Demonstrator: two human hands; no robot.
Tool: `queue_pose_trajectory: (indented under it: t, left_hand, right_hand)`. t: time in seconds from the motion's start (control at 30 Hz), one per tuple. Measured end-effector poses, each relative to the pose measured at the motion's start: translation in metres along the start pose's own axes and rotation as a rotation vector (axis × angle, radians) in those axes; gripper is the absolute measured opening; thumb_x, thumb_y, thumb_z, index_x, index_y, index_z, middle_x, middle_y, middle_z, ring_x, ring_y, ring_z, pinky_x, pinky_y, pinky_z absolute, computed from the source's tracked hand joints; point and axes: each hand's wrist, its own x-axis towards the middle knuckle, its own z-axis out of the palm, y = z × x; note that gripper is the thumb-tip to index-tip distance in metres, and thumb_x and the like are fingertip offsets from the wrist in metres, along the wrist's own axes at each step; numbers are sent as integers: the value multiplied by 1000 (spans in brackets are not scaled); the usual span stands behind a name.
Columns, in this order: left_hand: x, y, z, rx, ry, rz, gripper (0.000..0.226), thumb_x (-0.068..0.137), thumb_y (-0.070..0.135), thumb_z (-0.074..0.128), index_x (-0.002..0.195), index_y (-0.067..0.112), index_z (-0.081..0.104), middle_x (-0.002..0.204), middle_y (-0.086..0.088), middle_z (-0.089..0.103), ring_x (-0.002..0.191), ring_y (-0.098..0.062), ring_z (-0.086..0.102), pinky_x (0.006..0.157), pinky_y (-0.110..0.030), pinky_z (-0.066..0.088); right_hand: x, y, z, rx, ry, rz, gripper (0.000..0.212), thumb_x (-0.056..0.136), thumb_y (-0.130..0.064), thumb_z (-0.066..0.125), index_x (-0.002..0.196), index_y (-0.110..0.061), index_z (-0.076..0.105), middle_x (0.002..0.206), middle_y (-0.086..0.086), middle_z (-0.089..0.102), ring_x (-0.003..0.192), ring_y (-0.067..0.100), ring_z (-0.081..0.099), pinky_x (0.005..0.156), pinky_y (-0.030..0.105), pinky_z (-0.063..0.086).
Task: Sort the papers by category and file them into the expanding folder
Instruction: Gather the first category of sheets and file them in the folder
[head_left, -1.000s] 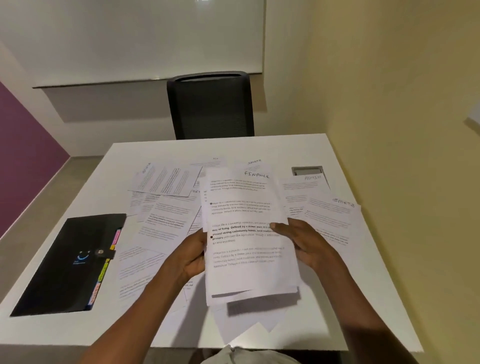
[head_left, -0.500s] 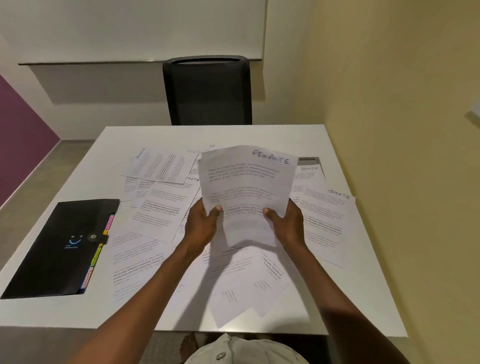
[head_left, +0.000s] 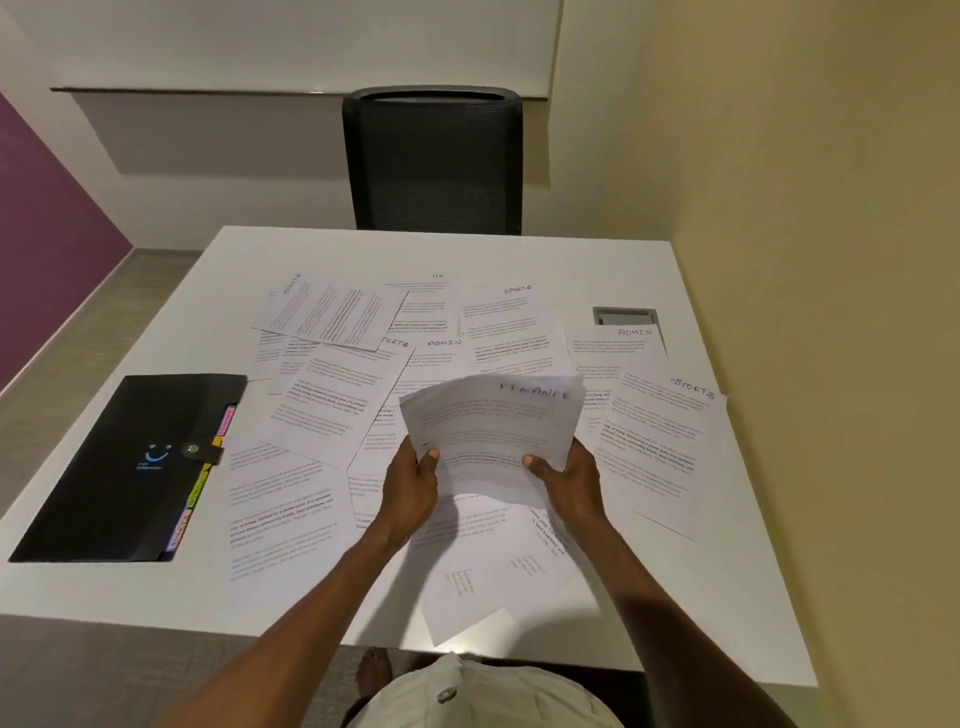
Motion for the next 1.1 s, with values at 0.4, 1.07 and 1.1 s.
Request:
queue_pose_trajectory:
  t: [0.4,1.07,1.1]
  left_hand:
    - [27,17,-11,-42,34,-39,31,105,15,37,131,12,53,121,1,63,108,-16,59,71,-9,42]
    - [136,-49,-259,-316,5,-104,38,101,-2,44,137,9,50,127,-4,60,118,-28,56,103,-40,40]
    - [139,-52,-268,-340,17,-139,37,101,-1,45,137,10,51,124,-3,61,116,-27,57,103,-40,41]
  right_hand:
    - [22,-11,15,-95,-32,-81,40,86,-14,73,120,-21,54,108,-7,63,95,9,61,68,9,46]
    - [6,36,162,-1187,-416,-44,42,100,-52,26,130,-28,45,146,9,38,134,33,38,104,53,35]
    - [4,45,157,-1270,-431,-1,43,100,-49,28,137,-28,38,156,10,24,141,34,28,106,57,30]
